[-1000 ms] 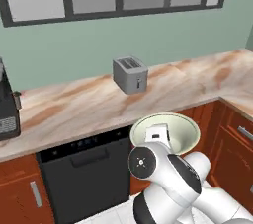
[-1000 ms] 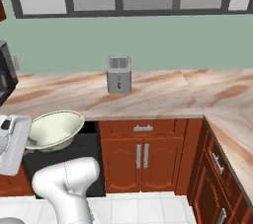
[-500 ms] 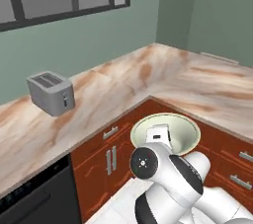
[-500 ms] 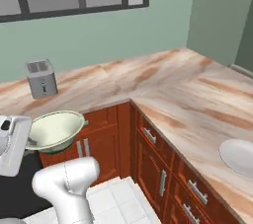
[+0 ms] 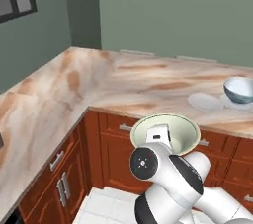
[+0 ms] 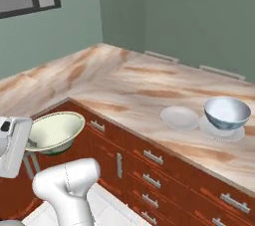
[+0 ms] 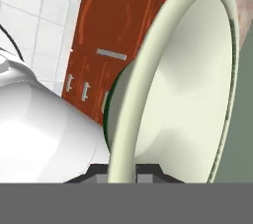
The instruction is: Move the bowls from the cabinet to the plates on the dining table.
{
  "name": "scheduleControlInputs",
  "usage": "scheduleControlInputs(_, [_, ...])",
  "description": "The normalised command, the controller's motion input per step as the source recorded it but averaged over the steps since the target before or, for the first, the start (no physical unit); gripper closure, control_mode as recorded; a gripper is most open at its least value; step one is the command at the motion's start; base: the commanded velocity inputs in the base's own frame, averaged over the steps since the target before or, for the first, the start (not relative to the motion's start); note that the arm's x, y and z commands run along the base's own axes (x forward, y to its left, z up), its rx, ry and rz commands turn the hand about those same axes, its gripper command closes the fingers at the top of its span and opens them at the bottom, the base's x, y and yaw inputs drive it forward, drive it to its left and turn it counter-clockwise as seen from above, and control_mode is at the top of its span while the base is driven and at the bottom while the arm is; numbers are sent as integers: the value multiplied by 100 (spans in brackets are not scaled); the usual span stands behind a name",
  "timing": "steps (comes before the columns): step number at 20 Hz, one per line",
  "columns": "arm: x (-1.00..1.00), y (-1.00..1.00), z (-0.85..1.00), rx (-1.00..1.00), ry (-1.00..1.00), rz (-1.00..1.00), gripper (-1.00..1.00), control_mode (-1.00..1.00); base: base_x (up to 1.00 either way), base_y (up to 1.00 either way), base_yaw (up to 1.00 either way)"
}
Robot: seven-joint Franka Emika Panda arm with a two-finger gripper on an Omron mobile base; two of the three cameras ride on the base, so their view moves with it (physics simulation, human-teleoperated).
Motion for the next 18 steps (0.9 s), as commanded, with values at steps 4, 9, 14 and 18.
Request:
scheduleControlInputs(4, [0,0,0,0,0,0,100,100,-17,-8,-71])
scheduleControlInputs(9, [0,0,0,0,0,0,100,100,-28,-1,-71])
scheduleControlInputs(14, [0,0,0,0,0,0,100,100,-23,0,-70])
scheduleControlInputs(18, [0,0,0,0,0,0,100,100,0,0,-51])
